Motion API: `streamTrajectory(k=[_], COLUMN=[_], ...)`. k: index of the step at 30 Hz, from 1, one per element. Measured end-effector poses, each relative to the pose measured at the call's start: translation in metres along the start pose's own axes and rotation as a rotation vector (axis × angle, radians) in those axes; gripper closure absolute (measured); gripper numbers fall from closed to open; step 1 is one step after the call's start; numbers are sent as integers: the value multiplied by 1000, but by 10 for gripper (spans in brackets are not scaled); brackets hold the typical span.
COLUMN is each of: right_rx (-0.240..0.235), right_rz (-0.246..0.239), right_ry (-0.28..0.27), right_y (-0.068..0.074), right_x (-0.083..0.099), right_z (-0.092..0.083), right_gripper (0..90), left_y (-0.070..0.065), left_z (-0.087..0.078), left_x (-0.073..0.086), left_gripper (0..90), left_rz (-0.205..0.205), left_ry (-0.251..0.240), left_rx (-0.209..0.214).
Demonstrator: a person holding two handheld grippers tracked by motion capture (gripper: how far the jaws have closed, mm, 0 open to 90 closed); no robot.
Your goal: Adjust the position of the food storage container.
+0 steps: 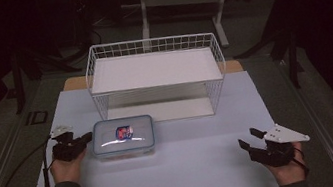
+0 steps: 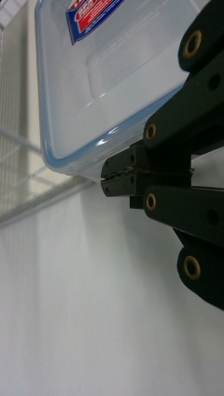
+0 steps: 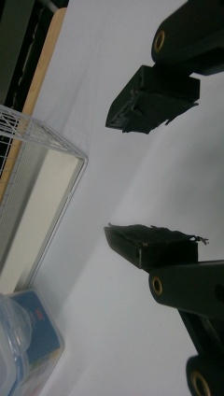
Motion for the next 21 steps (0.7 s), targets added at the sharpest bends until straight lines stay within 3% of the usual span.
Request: streamTrajectory(k=[2, 8, 15, 21], right_rx=[-2, -8, -20, -40], right_rz=[-2, -8, 6, 23], right_ry=[-2, 2, -3, -17], right_y=[1, 3, 5, 10], right_x=[-1, -1, -3, -9], right_z=[1, 4, 5, 7], right_gripper=[414, 417, 420, 421], left_y=[-6, -35, -71, -89], left_z=[3, 19, 31, 42], left_x=[1, 1, -2, 0], left_gripper=[898, 898, 897, 898], left_rz=[13, 110, 169, 176], left_ry=[18, 77, 88, 92], left_rx=[14, 35, 85, 105])
Point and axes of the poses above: each handheld gripper's, and its own axes: z roughly forward along the jaws, x roughly out of its underside, y roughly to its left, the point moved 9 cm from there along z, roughly forward along the jaws, and after that the axes turned 12 degrees about x, right-handed, at the moved point
